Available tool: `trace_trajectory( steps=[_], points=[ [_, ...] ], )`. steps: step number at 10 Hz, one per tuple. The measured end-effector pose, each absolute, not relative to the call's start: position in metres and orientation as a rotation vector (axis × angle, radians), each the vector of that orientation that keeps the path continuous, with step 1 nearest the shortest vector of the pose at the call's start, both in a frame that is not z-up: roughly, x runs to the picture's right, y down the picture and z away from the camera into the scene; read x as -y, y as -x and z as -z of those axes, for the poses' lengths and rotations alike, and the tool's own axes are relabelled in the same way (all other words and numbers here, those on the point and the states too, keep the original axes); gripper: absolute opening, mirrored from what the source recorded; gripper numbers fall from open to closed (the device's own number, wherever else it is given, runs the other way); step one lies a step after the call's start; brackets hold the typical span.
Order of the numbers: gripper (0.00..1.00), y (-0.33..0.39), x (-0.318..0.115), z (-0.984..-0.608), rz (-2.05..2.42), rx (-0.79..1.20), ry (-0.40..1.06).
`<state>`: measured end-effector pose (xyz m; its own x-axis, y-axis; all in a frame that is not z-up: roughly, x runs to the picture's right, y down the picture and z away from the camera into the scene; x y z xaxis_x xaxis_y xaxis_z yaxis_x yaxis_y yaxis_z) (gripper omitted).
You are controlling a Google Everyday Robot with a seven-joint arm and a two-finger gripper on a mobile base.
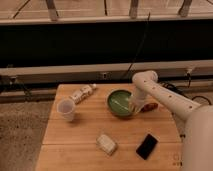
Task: Pick up the ceramic bowl
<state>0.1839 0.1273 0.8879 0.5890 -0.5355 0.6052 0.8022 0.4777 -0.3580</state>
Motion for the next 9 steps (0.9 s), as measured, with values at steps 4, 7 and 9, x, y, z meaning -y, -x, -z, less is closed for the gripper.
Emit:
trace_trajectory(
  steps=[4,7,9],
  points=[
    [0.0,-0.184,-0.091,-0.856,0.879,0.432,0.655],
    [0.0,-0.185,-0.078,-0.85,0.892,0.426,0.648],
    [0.0,-0.188,-0.07,-0.845,0.896,0.421,0.65]
  ],
)
